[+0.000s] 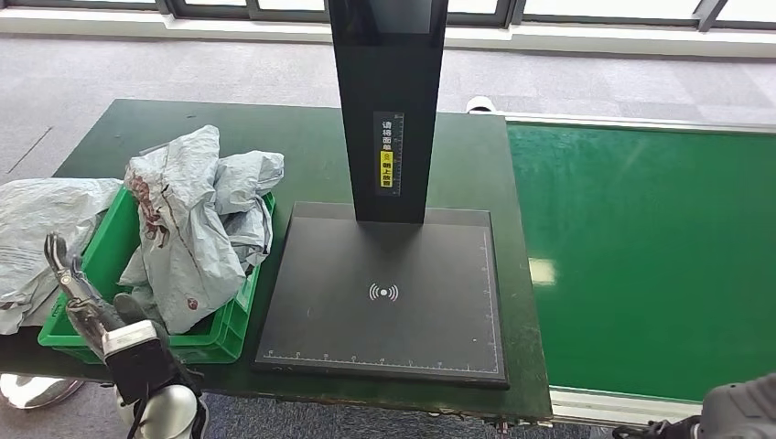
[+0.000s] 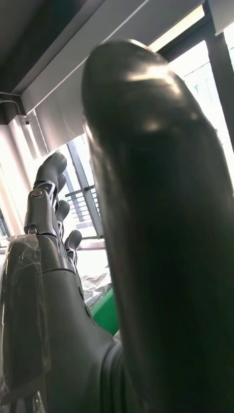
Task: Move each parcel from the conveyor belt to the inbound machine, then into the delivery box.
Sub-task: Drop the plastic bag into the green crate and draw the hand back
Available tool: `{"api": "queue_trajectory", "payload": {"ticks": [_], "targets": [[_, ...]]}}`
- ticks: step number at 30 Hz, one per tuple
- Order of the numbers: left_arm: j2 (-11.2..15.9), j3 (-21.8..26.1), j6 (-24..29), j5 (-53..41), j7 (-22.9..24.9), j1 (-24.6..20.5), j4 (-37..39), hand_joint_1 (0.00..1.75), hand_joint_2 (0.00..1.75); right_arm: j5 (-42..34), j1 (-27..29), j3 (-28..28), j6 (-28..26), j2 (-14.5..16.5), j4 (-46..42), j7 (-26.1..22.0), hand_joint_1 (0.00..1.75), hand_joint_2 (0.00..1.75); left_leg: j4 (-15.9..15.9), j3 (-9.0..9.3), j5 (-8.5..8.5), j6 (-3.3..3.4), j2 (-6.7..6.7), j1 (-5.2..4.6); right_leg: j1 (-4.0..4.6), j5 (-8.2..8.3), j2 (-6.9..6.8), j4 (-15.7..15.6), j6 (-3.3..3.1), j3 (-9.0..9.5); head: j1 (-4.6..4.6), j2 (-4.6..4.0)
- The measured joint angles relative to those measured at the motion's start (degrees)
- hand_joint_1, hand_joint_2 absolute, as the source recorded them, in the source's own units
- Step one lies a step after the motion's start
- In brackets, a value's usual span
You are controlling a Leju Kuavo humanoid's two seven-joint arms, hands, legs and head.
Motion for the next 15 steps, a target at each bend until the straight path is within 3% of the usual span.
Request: {"api": "queue_trajectory", "payload": {"ticks": [15], "targets": [[0.0, -0.8, -1.3, 1.8, -0.7, 0.9, -1.7, 0.00, 0.00, 0.1, -0.7, 0.1, 0.0, 0.0, 1.8, 0.0, 0.00, 0.00, 0.0, 0.01, -0.01, 0.00, 0.01, 0.00, 0.00, -0.01, 0.01, 0.0, -0.01, -0.02, 0.00, 0.00]]}}
